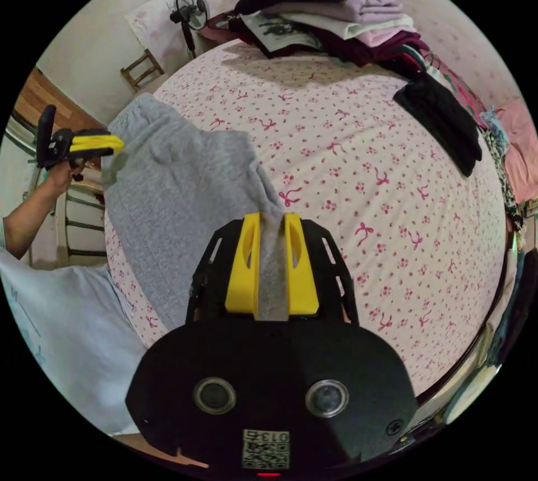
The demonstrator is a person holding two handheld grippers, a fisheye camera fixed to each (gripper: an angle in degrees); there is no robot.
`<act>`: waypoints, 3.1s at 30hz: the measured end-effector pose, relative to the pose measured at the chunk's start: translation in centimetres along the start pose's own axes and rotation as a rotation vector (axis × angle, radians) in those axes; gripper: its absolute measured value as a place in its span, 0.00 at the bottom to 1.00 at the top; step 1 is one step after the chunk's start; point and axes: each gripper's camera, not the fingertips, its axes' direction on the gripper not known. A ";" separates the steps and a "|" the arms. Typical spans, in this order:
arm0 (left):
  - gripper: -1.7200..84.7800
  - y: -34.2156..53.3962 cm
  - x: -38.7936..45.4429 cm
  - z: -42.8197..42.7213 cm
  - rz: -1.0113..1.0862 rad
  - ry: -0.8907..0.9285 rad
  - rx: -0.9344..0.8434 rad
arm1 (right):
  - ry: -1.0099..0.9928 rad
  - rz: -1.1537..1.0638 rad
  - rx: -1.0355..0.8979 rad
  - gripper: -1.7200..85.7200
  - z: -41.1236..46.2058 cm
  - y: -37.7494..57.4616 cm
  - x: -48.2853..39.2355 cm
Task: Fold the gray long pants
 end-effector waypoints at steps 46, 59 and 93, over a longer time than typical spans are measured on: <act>0.02 -1.1 -15.7 5.4 -0.303 -0.125 0.048 | -0.037 -0.326 0.356 0.02 -6.9 -13.1 0.7; 0.02 -3.0 -15.9 2.4 -0.287 -0.126 0.204 | -0.014 -0.065 0.156 0.03 -5.7 -11.8 9.2; 0.06 -19.0 -10.1 17.8 0.010 0.473 0.107 | -0.073 0.418 0.214 0.02 -5.8 10.7 19.7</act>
